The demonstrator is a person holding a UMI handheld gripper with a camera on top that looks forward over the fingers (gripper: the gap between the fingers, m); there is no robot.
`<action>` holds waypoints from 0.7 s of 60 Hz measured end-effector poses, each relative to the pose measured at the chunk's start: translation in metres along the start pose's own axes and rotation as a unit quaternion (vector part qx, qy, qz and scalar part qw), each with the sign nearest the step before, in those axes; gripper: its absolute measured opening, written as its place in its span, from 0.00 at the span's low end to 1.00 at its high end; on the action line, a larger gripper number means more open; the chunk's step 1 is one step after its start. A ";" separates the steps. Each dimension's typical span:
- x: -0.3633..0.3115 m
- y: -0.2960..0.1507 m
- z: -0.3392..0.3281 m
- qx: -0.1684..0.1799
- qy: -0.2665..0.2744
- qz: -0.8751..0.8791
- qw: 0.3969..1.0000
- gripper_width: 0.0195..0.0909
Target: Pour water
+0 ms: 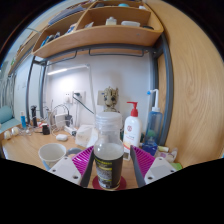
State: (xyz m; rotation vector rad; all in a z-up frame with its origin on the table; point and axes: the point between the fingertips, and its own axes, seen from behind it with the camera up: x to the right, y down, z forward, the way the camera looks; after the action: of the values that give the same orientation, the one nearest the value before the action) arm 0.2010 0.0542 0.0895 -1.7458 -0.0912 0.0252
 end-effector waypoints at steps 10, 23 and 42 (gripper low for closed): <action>-0.003 0.005 -0.023 -0.015 0.006 0.020 1.000 0.86; -0.007 0.018 -0.092 -0.028 0.063 0.072 0.995 0.89; -0.074 0.009 -0.165 -0.049 0.072 0.039 0.995 0.90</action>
State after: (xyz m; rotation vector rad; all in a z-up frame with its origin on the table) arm 0.1385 -0.1149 0.1071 -1.8428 0.0829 -0.0480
